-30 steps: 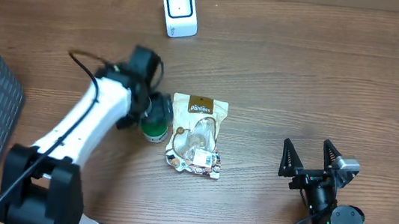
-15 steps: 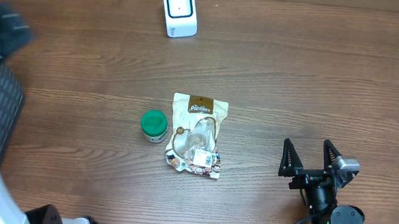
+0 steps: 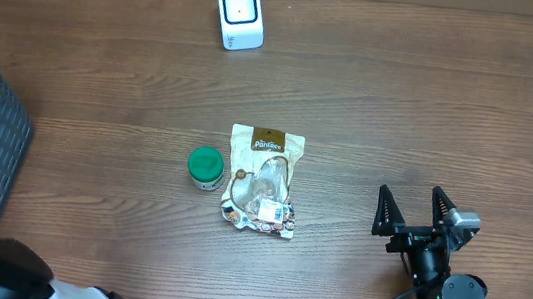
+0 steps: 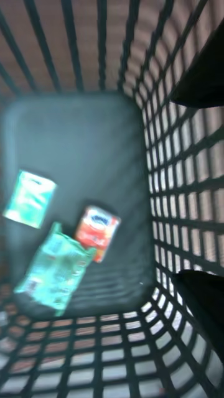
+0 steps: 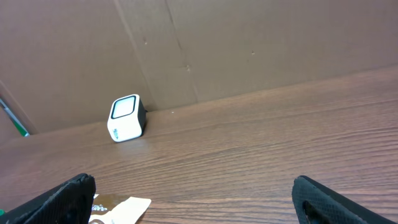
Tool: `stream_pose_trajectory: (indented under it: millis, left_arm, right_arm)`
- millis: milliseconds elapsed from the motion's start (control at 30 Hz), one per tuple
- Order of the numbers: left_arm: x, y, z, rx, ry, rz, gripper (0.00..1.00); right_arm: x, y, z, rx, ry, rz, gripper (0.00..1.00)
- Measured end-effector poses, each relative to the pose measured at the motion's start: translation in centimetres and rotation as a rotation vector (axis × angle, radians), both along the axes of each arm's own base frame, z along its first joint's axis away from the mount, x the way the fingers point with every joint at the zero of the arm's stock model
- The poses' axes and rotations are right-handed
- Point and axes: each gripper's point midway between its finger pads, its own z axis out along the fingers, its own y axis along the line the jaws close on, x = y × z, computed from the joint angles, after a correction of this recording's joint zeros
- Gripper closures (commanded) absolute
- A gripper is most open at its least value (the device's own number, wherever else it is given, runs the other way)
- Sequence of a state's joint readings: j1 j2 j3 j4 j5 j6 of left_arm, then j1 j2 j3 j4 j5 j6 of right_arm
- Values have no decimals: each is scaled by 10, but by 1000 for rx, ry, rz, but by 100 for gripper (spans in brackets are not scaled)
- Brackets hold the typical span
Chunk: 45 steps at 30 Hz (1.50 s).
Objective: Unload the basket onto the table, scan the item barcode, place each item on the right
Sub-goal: 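Reach the left gripper into the basket and grasp the orange packet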
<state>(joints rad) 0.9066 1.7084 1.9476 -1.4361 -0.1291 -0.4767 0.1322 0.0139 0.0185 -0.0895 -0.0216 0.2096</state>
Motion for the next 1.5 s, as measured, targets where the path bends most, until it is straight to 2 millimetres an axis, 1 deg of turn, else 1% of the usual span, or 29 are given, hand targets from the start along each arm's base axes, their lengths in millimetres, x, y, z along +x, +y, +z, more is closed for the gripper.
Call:
stream_pose_trajectory:
  millis: [133,333,533,600,667,733,800,867,933,967,1100,1167,1233,1300,1400,1500]
  left_arm:
    - [-1,9,-47,-57,65,-1,30]
    - [1,22,-96,-61,131,-25,31]
    - [-6,34,-157,-86,247,-36,31]
    - [-7,36,-179,-112,285,-45,33]
    - [-6,39,-198,-134,314,-56,38]
    - [-5,41,-213,-150,330,-66,43]
    - [-5,42,-223,-161,341,-67,50]
    - [-5,43,-225,-159,347,-63,68]
    - [-7,44,-226,-155,359,-63,89]
    - [-8,45,-225,-150,367,-61,96]
    - [-10,46,-223,-148,378,-62,96]
    - [-12,42,-221,-167,389,-64,96]
    - [-16,37,-217,-200,406,-64,96]
    - [-16,34,-208,-223,412,-57,96]
    - [-8,39,-184,-215,383,-44,96]
    - [7,49,-150,-158,309,-40,95]
  right_arm:
    - [0,0,0,0,1,0,0]
    - [0,0,0,0,0,0,0]
    - [0,0,0,0,0,0,0]
    - [0,0,0,0,0,0,0]
    - [0,0,0,0,0,0,0]
    - [0,0,0,0,0,0,0]
    - [0,0,0,0,0,0,0]
    - [0,0,0,0,0,0,0]
    - [0,0,0,0,0,0,0]
    - [0,0,0,0,0,0,0]
    - [0,0,0,0,0,0,0]
    - [0,0,0,0,0,0,0]
    - [0,0,0,0,0,0,0]
    - [0,0,0,0,0,0,0]
    - [0,0,0,0,0,0,0]
    - [0,0,0,0,0,0,0]
